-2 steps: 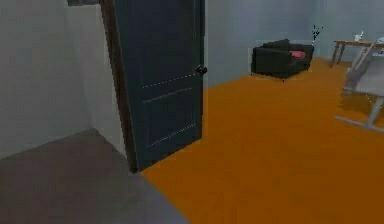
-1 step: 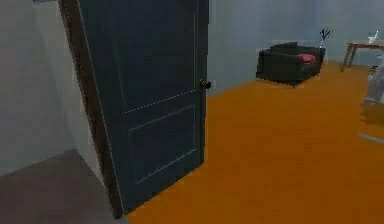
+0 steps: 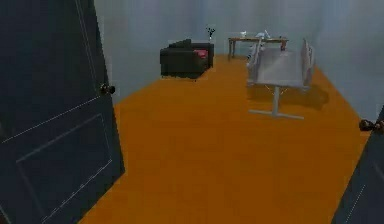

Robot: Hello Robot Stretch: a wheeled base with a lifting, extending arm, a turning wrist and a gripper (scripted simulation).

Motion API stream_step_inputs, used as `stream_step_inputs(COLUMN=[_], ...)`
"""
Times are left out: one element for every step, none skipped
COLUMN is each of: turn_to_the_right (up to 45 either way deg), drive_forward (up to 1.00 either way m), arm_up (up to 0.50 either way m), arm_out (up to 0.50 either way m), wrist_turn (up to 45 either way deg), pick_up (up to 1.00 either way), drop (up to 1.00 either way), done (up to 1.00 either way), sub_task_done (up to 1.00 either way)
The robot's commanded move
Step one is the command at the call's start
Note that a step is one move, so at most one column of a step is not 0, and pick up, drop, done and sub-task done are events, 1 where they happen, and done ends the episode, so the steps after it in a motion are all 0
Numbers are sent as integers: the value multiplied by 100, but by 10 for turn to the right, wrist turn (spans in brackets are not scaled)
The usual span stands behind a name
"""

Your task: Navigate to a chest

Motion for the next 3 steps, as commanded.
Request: stream_step_inputs(turn_to_the_right=[30,0,0], drive_forward=[0,100,55], arm_up=[0,0,0], arm_out=[0,0,0], wrist_turn=[0,0,0], pick_up=[0,0,0], drop=[0,0,0], done=[0,0,0], sub_task_done=[0,0,0])
